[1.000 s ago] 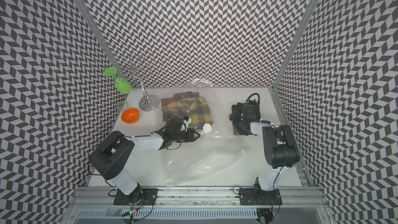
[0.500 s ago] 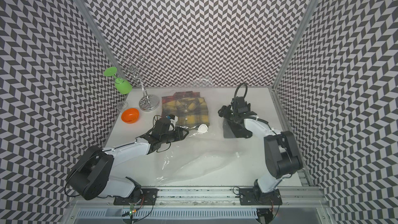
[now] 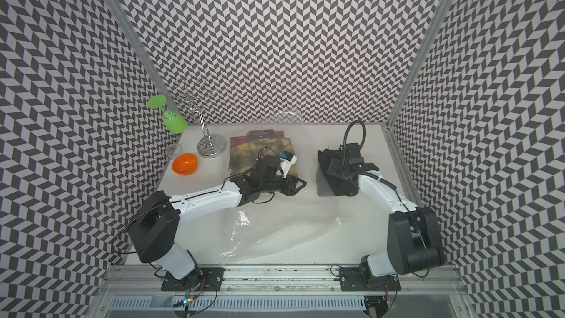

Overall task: Place the folded shirt into the vacuum bag
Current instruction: Move the shirt at the center of the board.

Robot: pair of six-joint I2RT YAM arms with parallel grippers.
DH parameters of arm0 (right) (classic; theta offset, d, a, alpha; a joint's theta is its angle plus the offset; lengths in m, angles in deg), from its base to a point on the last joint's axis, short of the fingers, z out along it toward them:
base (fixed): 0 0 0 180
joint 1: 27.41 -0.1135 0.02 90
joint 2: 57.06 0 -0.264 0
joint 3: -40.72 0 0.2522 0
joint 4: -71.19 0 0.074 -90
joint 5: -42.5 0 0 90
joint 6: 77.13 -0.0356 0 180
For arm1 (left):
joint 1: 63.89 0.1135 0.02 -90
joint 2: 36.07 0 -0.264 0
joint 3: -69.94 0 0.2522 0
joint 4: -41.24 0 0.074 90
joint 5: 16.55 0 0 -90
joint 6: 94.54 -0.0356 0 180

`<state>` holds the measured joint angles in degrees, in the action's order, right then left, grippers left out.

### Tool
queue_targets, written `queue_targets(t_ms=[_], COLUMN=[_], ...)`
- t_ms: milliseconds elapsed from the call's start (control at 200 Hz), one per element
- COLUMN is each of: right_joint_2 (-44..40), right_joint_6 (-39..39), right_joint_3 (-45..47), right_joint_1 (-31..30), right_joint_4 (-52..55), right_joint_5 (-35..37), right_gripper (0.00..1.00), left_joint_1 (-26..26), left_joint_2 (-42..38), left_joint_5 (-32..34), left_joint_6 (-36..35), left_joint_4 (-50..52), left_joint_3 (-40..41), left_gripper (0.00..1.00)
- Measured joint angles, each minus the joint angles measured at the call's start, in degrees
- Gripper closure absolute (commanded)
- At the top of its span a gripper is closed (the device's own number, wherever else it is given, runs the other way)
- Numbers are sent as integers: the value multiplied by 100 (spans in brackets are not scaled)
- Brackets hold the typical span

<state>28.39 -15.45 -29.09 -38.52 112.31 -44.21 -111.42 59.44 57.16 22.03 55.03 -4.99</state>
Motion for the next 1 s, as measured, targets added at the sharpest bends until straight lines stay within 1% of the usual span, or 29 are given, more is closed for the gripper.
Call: queue_targets(t_ms=[110,120,125,130,165,205,280,406,491,601,711,801,926,1001], right_joint_2=[262,275,280,289,334,409,616,1115,1290,1198,946,671,133,-269], right_joint_6=[22,24,26,24,37,133,216,127,22,-74,-107,-94,-24,-11], right_joint_3=[28,28,28,28,28,17,-50,-238,-256,-256,-262,-264,-192,-151], right_joint_1=[-107,-118,-122,-127,-160,-208,-289,-404,-413,-339,-101,332,1130,1384], right_joint_4=[103,109,109,114,116,129,192,470,678,837,841,765,435,341], right_joint_5=[24,26,26,31,74,710,1587,2830,3368,3744,3849,3604,2662,2186], right_gripper=[13,11,6,5,4,4,5,4,4,4,4,4,7,7], left_joint_1=[-61,-59,-59,-59,-57,-57,-44,-33,-33,-11,20,46,70,79], left_joint_2=[70,70,70,70,70,70,70,70,72,72,72,72,72,72], left_joint_5=[-70,-76,-79,-81,-94,-109,-146,-243,-310,-389,-439,-450,-457,-455], left_joint_6=[-4,-4,-4,-4,-9,-13,-15,-11,-13,-17,-39,-61,-92,-111], left_joint_4=[26,26,24,22,15,13,2,-35,-39,-42,-39,-44,-44,-44], left_joint_3=[66,70,72,72,72,76,87,144,162,181,205,232,278,317], left_gripper=[47,47,47,47,47,47,47,47,47,47,47,47,47,47])
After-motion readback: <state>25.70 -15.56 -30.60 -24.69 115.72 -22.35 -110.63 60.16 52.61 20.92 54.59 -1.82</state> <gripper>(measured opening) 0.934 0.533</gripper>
